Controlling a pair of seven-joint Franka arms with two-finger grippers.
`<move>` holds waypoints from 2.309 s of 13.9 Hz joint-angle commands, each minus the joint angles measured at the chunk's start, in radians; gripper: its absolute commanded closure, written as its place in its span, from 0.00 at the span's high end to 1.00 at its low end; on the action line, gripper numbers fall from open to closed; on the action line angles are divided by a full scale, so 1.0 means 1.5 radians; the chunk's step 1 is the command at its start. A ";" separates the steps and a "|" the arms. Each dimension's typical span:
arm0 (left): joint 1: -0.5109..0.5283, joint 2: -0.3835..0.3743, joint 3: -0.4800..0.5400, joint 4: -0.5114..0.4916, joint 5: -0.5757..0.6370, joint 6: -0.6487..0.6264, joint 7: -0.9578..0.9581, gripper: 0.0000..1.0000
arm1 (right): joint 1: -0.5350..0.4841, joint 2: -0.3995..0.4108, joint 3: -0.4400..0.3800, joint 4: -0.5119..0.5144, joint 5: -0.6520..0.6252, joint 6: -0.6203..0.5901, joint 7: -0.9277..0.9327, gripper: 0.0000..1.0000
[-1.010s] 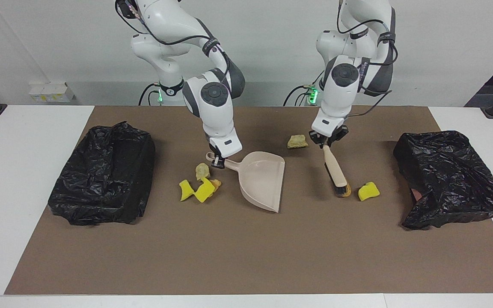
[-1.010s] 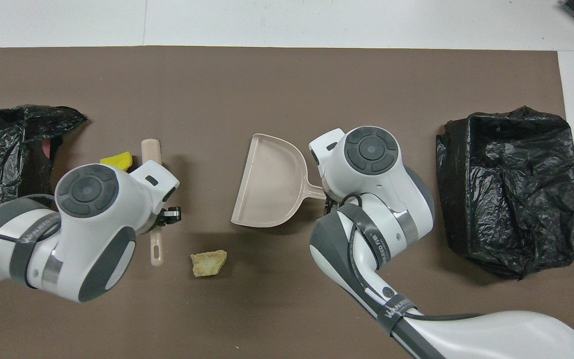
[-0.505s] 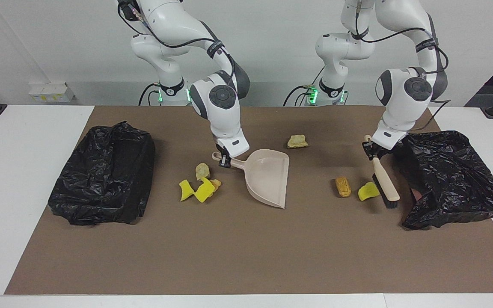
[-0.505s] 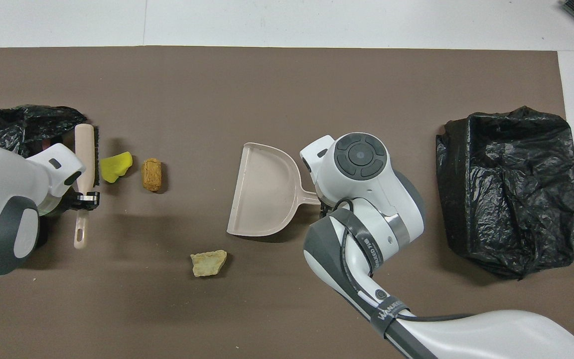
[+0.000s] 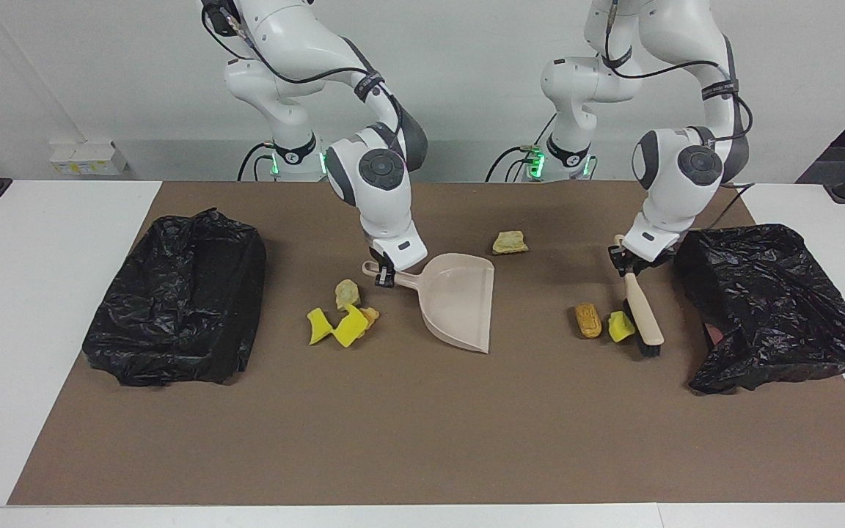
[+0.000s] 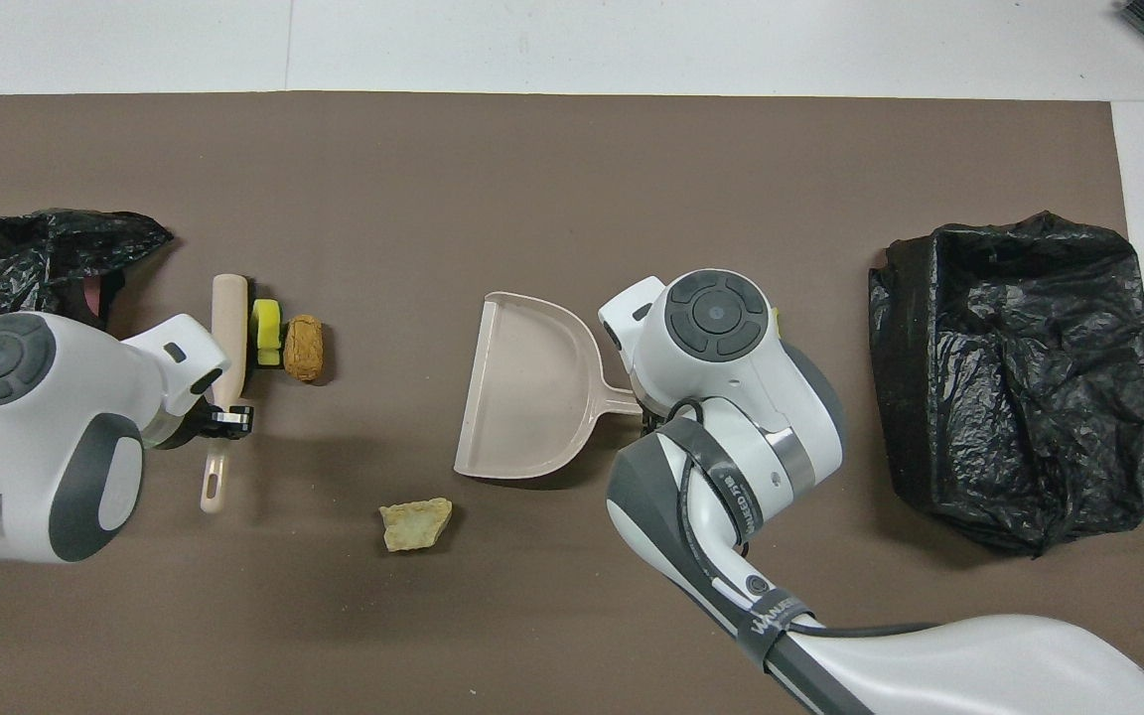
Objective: Sweep and dump trash in bin
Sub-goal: 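Sweep the debris into the dustpan with the left gripper's brush, then sweep more chunks into the dustpan with the brush in the left gripper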
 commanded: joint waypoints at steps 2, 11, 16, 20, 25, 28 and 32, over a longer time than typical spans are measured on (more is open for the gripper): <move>-0.097 -0.011 0.007 -0.026 -0.088 0.005 -0.007 0.00 | -0.014 0.006 0.006 -0.011 -0.014 0.016 -0.021 0.00; -0.351 -0.009 0.006 0.032 -0.191 -0.003 -0.183 0.00 | -0.015 0.006 0.006 -0.011 -0.014 0.015 -0.016 0.00; -0.362 -0.026 0.008 0.072 -0.182 -0.102 -0.421 0.00 | -0.019 0.007 0.005 -0.009 -0.024 0.012 -0.042 0.00; -0.357 -0.041 0.008 0.078 -0.154 -0.233 -0.628 0.00 | -0.048 -0.022 0.006 -0.003 -0.024 -0.025 -0.140 0.00; -0.364 -0.098 0.006 0.003 -0.151 -0.261 -0.884 0.00 | -0.036 -0.118 0.006 -0.070 -0.020 -0.075 -0.205 0.00; -0.391 -0.178 0.005 -0.112 -0.152 -0.227 -0.884 0.00 | -0.026 -0.145 0.020 -0.146 -0.009 0.009 -0.134 0.00; -0.389 -0.191 0.003 -0.181 -0.154 -0.080 -0.834 0.00 | -0.020 -0.130 0.021 -0.151 -0.009 0.038 -0.124 0.00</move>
